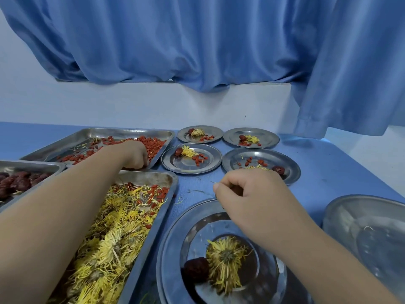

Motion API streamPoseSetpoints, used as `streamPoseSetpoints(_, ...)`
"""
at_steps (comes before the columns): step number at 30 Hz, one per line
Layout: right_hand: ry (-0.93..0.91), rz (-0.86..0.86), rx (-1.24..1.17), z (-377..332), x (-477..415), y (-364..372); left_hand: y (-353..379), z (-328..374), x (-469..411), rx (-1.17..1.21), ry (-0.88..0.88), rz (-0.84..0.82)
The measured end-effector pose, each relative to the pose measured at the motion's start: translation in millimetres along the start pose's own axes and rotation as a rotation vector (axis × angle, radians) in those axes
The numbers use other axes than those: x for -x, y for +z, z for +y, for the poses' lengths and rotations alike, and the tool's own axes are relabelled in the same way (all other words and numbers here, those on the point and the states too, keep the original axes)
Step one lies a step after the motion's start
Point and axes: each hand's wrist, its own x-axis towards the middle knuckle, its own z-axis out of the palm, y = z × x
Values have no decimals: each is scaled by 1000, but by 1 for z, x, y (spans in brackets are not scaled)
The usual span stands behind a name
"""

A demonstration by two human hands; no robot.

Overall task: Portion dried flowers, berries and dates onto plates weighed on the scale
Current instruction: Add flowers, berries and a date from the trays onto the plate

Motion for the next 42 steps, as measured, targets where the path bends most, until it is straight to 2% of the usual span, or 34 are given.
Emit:
streamPoseSetpoints(12,-20,-14,39,-1,0,-3,-17,-16,12,164,-10,248)
streamPoseSetpoints(17,-32,12,34,-4,0,-3,-11,-17,13,141,-5,309)
streamPoseSetpoints(27,-34,54,34,-4,-2,-8,-11,-14,23,269,-12,325)
streamPoseSetpoints(32,-37,72,33,-4,-5,-14,-27,4,57,483,82,391)
streamPoseSetpoints(35,-16,107,32,-4,-6,-23,-38,22,92,577,165,353)
streamPoseSetpoints(39,-10,149,-32,-7,-8,-37,-42,56,143,772,296,212)
streamPoseSetpoints(42,-16,191,-52,-10,-9,-47,-41,84,172,801,394,117)
